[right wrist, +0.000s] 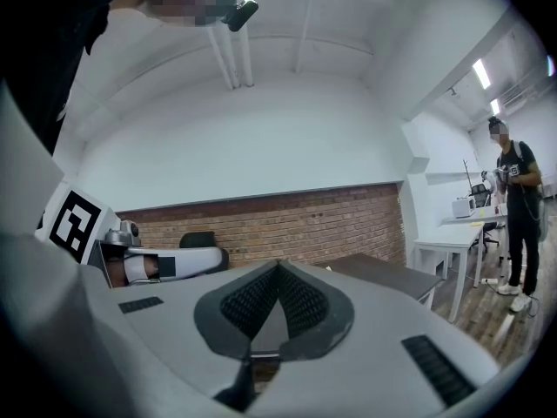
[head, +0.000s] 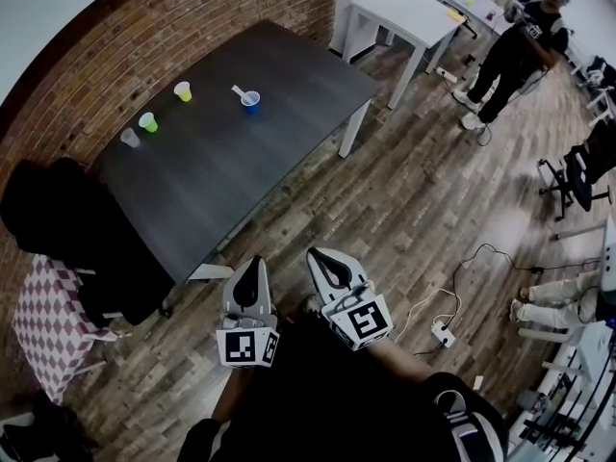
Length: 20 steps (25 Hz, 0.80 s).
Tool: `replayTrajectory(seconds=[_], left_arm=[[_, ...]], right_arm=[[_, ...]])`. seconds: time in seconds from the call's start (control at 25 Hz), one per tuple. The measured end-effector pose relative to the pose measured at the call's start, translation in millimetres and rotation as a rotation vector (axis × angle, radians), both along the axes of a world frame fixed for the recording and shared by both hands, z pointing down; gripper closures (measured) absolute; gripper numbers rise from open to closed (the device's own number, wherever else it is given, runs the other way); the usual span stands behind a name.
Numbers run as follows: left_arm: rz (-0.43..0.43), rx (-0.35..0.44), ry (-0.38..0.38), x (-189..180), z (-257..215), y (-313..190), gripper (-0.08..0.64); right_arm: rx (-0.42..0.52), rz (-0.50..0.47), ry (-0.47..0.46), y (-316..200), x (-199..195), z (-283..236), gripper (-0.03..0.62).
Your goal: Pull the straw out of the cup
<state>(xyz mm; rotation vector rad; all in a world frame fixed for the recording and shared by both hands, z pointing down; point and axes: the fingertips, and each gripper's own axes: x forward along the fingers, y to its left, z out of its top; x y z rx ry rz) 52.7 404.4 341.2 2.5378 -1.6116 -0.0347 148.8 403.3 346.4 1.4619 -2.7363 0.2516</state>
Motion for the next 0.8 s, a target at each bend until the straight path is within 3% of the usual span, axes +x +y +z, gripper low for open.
replayTrajectory(seconds=[0.48,0.8], left_arm=[[-0.020,-0.014,-0.018,30.3,5.5,-16.1,0.555],[-0.011,-0.016,-0.017,27.8,11.7,-47.4,0.555]], right_arm=[[-0.022,-0.012,-0.018,-26.0,29.9,9.8,0.586],[-0.028,-0.020,-0.021,-54.1,23.6,17.4,0.586]])
